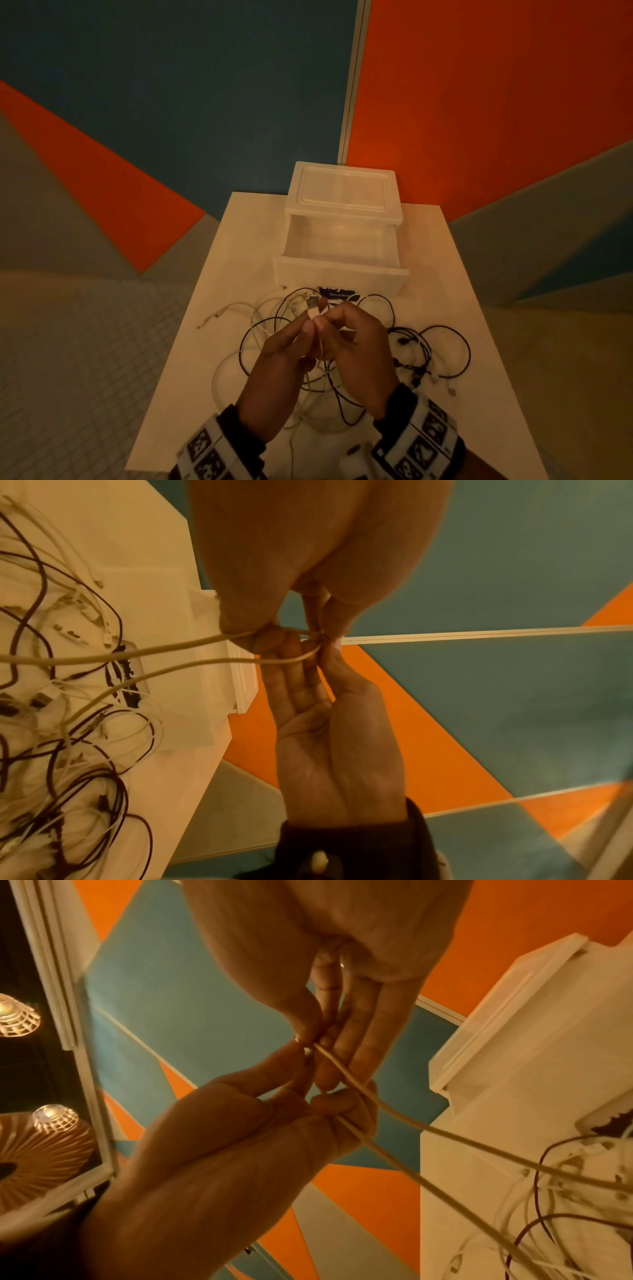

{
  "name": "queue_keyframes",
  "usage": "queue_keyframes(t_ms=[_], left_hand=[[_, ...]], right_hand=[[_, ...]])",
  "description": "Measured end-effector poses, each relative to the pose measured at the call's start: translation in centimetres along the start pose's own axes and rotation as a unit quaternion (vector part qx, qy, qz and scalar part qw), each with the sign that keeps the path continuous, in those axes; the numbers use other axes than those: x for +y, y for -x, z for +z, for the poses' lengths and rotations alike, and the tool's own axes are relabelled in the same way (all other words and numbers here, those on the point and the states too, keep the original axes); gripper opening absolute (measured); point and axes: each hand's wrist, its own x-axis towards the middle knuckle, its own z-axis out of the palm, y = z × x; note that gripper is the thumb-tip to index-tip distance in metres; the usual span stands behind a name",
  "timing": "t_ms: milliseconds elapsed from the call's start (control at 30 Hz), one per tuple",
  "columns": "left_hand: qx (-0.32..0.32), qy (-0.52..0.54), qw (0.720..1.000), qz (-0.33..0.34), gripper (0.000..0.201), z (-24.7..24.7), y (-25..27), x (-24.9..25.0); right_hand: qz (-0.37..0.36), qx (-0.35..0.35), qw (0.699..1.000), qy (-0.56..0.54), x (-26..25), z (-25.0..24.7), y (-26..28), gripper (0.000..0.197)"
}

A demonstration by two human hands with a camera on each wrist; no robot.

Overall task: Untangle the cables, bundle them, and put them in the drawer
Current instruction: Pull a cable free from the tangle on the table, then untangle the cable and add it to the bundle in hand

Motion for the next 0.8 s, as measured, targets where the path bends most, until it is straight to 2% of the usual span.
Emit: queue_keyframes(t_ms=[133, 267, 400, 567, 800], left_hand=[[0.009, -0.008, 1.000, 0.004, 0.031, -0.1, 0.2, -0.2], [0.026, -0.015, 1.000, -0.003, 0.031, -0.4, 0.4, -0.2], [0.024, -0.026, 0.999, 0.006, 0.033, -0.7, 0.5, -0.5], [0.067, -0.020, 0.998, 0.007, 0.032, -0.5, 0.4, -0.5], [0.038, -0.064, 0.997, 0.028, 0.035, 0.1, 0.3, 0.5]], right_hand=[[-0.008, -0.002, 1.000, 0.024, 0.1, 0.3, 0.3, 0.022], [-0.002, -0.041, 0.998, 0.038, 0.6, 0.2, 0.4, 0.029], [-0.006, -0.065, 0.997, 0.052, 1.2, 0.0, 0.5, 0.029], [-0.007, -0.086, 0.995, 0.057, 1.4, 0.2, 0.6, 0.023], [-0.018, -0.082, 0.996, 0.027, 0.6, 0.2, 0.5, 0.022]])
